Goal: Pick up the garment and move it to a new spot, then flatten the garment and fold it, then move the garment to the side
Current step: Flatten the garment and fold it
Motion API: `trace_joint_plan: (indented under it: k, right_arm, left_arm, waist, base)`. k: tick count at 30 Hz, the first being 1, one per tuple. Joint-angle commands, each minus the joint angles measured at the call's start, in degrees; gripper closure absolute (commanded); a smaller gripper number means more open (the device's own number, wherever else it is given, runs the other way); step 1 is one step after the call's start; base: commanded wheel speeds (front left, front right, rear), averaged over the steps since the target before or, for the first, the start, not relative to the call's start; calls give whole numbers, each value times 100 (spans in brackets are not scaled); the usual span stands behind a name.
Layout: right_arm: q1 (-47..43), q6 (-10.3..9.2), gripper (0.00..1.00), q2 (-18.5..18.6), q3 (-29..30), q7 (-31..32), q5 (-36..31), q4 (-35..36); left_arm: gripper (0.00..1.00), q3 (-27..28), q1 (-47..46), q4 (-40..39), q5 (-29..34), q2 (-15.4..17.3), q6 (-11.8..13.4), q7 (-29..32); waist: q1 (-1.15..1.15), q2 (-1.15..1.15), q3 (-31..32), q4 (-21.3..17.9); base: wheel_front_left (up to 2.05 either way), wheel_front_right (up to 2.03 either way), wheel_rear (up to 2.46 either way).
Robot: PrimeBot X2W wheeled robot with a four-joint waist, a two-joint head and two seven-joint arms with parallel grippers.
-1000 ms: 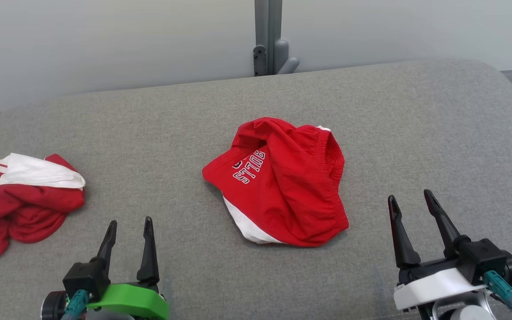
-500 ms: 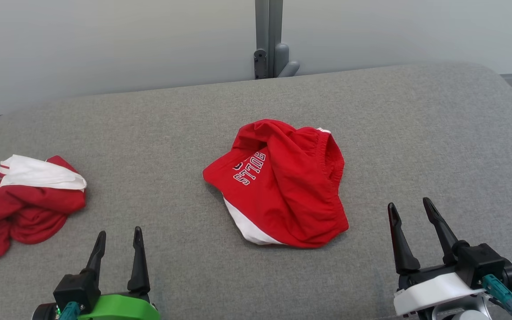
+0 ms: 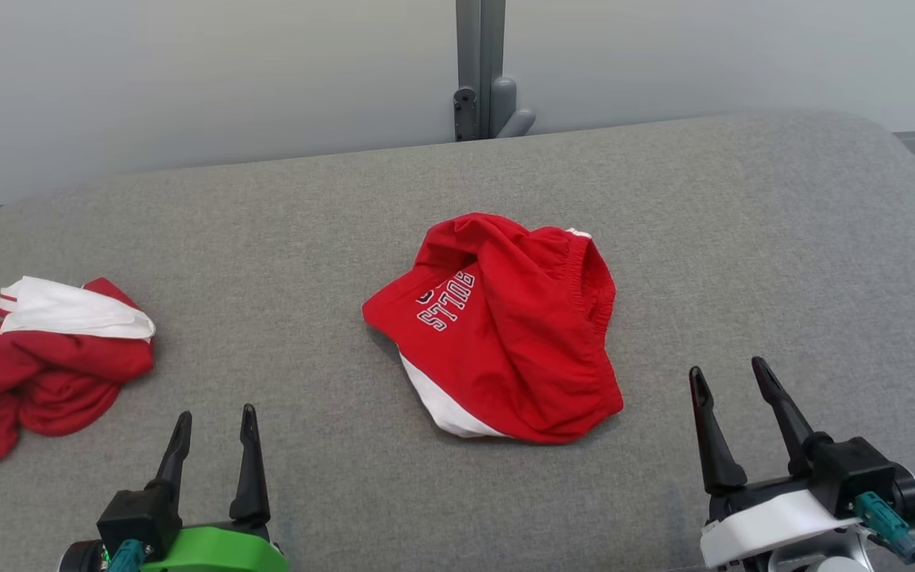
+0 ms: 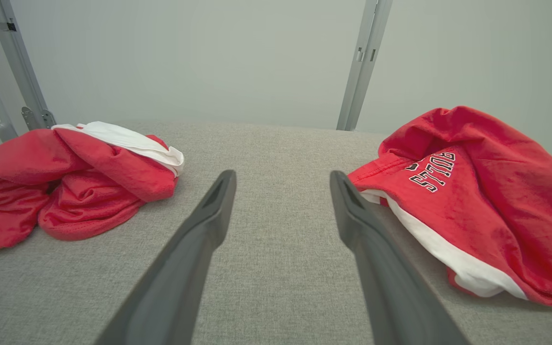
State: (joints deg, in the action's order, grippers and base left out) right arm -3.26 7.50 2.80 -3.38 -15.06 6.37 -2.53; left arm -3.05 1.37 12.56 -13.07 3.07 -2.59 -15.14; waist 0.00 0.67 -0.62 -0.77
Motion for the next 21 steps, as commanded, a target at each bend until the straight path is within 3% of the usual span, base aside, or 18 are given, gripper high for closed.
trace_joint_plan:
  k: [1,7,13,21]
  right_arm:
    - [-63,-2,0,17,-21,-17,-48,-54]
    - [22,-2,0,15,-142,-18,-375,-649]
    - [431,-3,0,25,-297,-17,-973,-1746]
    - [1258,-3,0,251,-389,-17,-1157,-3025]
  left_arm:
    - [0,5,51,-10,53,-5,-44,-2]
    - [0,-90,1,33,59,-15,-79,-2]
    - [0,-224,-75,2,-16,-18,-73,-2]
    - [0,-392,-125,-37,-70,-16,18,-3]
  waist:
    - [0,-67,3,10]
    - [0,-67,5,119]
    - [0,-67,-66,347]
    - [0,-67,-233,769]
  base:
    - [0,0,0]
    - [0,0,0]
    - [0,0,0]
    - [0,0,0]
